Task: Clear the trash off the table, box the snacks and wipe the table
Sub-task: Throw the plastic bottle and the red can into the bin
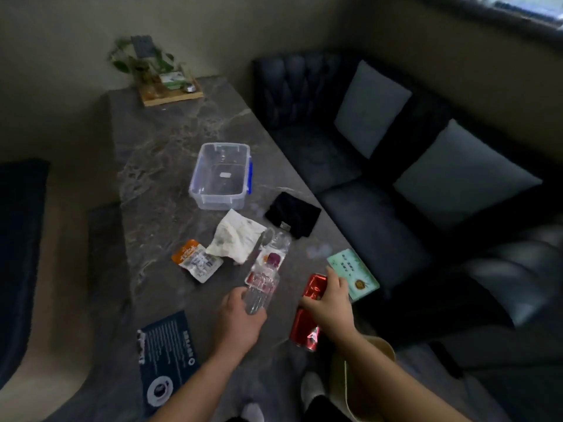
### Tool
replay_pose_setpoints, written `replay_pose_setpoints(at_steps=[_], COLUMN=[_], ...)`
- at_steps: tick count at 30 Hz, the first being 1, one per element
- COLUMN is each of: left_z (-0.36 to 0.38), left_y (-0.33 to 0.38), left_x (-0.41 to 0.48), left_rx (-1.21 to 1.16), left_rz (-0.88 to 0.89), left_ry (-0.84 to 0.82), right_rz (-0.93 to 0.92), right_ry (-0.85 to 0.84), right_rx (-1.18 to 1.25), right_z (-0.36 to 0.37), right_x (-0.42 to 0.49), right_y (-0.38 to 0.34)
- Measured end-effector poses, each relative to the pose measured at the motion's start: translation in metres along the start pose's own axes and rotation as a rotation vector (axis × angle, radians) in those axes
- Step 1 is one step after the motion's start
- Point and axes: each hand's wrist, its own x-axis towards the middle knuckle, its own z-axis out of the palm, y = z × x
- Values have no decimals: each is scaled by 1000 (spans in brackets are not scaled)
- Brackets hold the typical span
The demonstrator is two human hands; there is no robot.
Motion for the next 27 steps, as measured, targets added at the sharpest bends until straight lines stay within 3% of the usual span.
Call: replay_pose_setpoints(at_steps=[15,27], left_z=[115,258], left_y=[56,68], left_x=[-59,-116], left_rx=[126,261], left_rz=[279,211], left_ry=[-252,-337], right_rz=[254,335], right_ry=[191,17], right_rx=[94,85], right_z=[-84,-142], right_x=[-49,-35], right_y=[130,270])
